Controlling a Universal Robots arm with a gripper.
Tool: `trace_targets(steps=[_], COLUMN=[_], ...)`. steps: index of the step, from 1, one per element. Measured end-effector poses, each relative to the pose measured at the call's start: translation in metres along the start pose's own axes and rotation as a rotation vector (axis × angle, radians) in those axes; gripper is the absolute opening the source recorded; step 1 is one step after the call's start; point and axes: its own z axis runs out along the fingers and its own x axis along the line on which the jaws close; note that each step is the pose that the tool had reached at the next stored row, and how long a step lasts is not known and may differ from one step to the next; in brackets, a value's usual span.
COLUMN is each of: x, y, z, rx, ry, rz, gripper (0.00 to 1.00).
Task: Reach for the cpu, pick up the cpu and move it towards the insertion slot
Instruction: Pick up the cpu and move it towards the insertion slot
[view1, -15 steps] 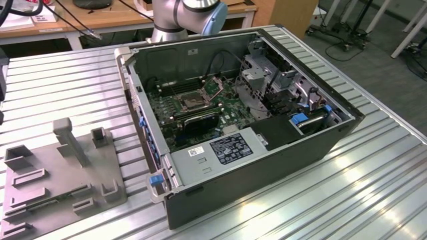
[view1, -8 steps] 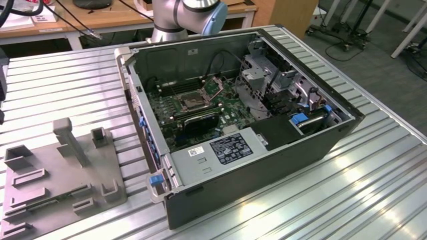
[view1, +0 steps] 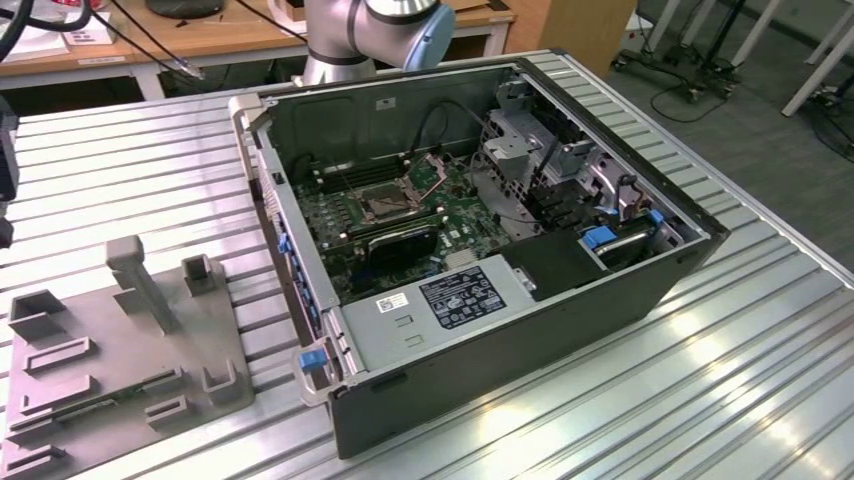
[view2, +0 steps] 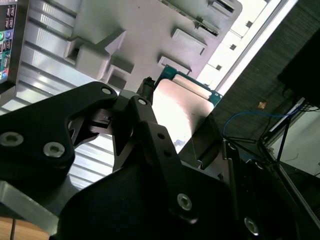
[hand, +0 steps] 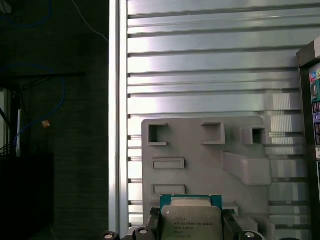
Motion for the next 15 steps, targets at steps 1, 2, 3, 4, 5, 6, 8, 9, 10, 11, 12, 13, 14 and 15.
trace_targets(steps=[1,2,3,4,5,6,8,9,10,11,12,13,14,15], x=[-0.0007,-0.0013,-0.0018,-0.0023,-0.0025,-0.0027,-0.0035,-0.0036,-0.0041,-0.0046,-0.0047,-0.0049,-0.0051,-0.0054], y=[0.0,0.0001,0.0001,0.0001,0.0001,0.0001,0.0001,0.0001,0.0001,0.0002,0.0002,0.0002,0.0002,0.0002], z=[0.0001,0.0001,0.0001,0.0001,0.0001,0.0002,0.0001,0.0001,0.0001,0.0001,0.0001,0.0002,0.0001,0.0001], rx=[-0.0001,-0.0001,-0.0001,0.0,-0.0001,-0.0001,-0.0001,-0.0001,-0.0001,-0.0001,-0.0001,-0.0001,-0.0001,0.0], ry=[-0.0001,-0.0002,-0.0001,-0.0001,-0.0001,-0.0001,0.0,-0.0001,-0.0001,-0.0001,-0.0001,-0.0001,-0.0001,0.0], rz=[0.0,0.0,0.0,0.0,0.0,0.0,0.0,0.0,0.0,0.0,0.0,0.0,0.0,0.0], gripper=[0.55,0.55,0.55,0.55,0.55,0.55,0.55,0.55,0.55,0.55,0.55,0.55,0.55,0.55])
